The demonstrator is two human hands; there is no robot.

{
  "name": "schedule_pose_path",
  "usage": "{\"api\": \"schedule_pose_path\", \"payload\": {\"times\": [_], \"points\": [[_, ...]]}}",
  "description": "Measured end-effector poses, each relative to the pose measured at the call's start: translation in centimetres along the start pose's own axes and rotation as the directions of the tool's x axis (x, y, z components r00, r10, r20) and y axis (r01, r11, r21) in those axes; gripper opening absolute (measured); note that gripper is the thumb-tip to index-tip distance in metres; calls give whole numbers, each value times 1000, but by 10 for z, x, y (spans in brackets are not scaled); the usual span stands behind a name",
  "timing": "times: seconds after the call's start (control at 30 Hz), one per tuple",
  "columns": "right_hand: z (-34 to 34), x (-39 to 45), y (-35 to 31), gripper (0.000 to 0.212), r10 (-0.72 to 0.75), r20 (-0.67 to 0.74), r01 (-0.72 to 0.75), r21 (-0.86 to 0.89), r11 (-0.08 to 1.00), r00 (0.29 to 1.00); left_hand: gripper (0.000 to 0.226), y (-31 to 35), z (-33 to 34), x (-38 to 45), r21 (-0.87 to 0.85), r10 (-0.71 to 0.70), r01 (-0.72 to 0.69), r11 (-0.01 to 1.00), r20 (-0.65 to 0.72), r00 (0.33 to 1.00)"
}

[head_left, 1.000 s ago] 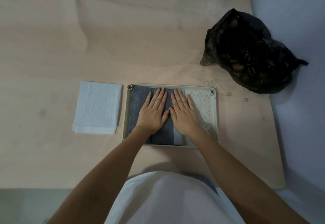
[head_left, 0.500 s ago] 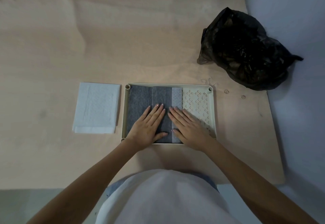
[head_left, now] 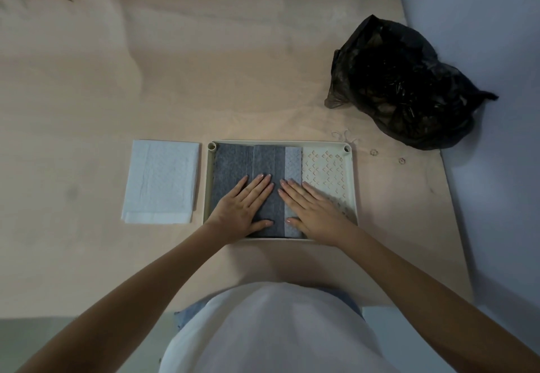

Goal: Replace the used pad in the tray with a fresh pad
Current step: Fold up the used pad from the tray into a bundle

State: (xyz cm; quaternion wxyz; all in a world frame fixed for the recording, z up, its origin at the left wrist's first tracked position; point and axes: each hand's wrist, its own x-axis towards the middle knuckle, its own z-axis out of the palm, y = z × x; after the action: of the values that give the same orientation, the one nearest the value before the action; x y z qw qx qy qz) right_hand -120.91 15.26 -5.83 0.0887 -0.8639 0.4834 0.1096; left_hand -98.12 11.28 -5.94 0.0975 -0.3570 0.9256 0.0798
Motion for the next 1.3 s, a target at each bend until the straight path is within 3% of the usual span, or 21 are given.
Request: {"api": "schedule_pose_path", "payload": {"times": [0.23,0.37,0.5,0.67,0.87,1.3], "points": [[-9,-3,12,65,-2,56,3,-18,1000,998,81,6,-6,7,-18,6,-5,1000,55,998],[-21,-5,10,60,-2,73,1,3,1000,997,77,4,-12,7,-106,21,-19,994,19,1000],[-28,-24,6,67,-162,53,156,99,983,985,70,1,-24,-9,-100,202,-202,974,-1,979],[-20,-42,13,60,-362,120,347,133,929,924,70,3,-11,-34,-41,393,-391,919,101,914],[-17,-37,16,58,-385,118,363,169,916,916,51,-10,-4,-31,-101,413,-405,909,82,907],[-14,-39,28,49,-394,96,378,150,914,914,46,-20,-4,-33,-166,416,-406,899,29,909]]}}
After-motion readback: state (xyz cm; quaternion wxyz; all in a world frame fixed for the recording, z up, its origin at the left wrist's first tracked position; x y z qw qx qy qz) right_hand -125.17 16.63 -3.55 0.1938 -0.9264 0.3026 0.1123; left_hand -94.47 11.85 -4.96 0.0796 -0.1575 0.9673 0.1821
